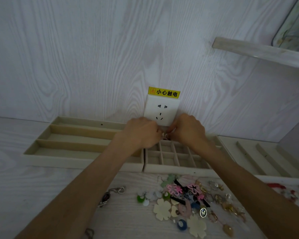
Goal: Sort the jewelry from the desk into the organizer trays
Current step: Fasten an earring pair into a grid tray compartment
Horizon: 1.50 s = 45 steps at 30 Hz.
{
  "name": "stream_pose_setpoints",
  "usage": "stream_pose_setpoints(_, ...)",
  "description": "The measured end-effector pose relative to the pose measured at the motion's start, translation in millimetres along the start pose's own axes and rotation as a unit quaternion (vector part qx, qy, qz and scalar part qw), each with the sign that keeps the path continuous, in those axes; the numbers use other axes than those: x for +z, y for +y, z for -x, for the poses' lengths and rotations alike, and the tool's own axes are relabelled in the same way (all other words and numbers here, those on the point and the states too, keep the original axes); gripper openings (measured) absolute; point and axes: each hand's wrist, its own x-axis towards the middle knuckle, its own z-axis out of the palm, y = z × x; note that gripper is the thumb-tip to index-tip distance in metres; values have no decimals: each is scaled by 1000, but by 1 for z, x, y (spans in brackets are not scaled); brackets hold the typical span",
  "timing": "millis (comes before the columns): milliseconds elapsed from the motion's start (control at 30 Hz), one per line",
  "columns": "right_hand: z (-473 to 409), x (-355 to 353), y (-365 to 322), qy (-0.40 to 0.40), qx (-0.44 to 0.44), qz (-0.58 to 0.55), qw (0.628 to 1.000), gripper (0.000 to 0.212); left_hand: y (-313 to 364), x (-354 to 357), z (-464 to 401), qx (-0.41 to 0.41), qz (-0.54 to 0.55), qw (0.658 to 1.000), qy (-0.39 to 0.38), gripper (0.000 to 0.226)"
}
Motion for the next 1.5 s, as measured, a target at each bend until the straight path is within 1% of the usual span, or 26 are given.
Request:
stream_pose_setpoints(133, 5, -4, 2, -24, -13, -15, 1000, 19, 5, 0, 3, 8, -17, 1000, 6, 40)
stream_pose_setpoints(233, 15, -13, 6, -21, -55, -25, 998, 27, 4, -2, 4, 17, -12, 1000, 5, 39)
stream_pose_setpoints(300, 20, -20, 8, -20, -89, 14, 996, 33, 1, -2, 3, 19, -3, 1000, -1, 40)
stream_pose_setpoints(400, 23, -25, 9, -15, -111, 92, 989, 39, 0, -4, 3, 18, 16, 1000, -3, 38)
stream_pose_setpoints(533, 23, -24, 7, -15, -124, 121, 985, 40, 1, -7, 2, 15, 20, 1000, 17, 37)
stream_pose_setpoints(633, 23, -20, 8, -19, -124, 126, 984, 38, 1, -1, 1, 7, 4, 1000, 8, 39)
stream_pose_setpoints(700, 23, -19, 10, -13, -122, 114, 986, 38, 1, 1, 0, 8, 6, 1000, -1, 40)
stream_pose_setpoints(833, 21, -17, 11, -3, -122, 96, 988, 41, 0, -3, 0, 20, 26, 999, 12, 38)
stream_pose_setpoints(967, 24, -13, 10, -1, -136, 132, 982, 45, -1, -1, 0, 16, 7, 1000, 5, 39)
stream_pose_setpoints(1100, 30, -8, 6, 34, -154, 207, 965, 46, 2, -1, 1, 8, 1, 1000, 17, 38)
stream_pose_setpoints(1200, 32, -5, -1, 57, -199, 285, 936, 34, 3, 0, 2, 10, -3, 1000, 15, 39)
stream_pose_setpoints(1267, 29, -6, -4, 53, -213, 305, 927, 30, 3, 0, 2, 10, 3, 1000, 4, 39)
stream_pose_setpoints(1300, 25, -7, -5, 40, -206, 300, 930, 29, 2, 0, 2, 10, 11, 1000, -5, 39)
stream_pose_setpoints(1367, 17, -12, -3, -13, -163, 247, 955, 28, 1, -1, 2, 10, 39, 999, -29, 39)
stream_pose_setpoints(1433, 11, -18, 2, -69, -101, 112, 986, 28, -1, -3, 2, 4, 68, 996, -48, 38)
stream_pose_setpoints(1467, 10, -19, 5, -85, -71, 21, 994, 27, -2, -3, 1, 2, 81, 995, -53, 38)
stream_pose_setpoints(1500, 11, -20, 8, -92, -48, -69, 992, 27, -2, -3, 1, -1, 92, 994, -58, 37)
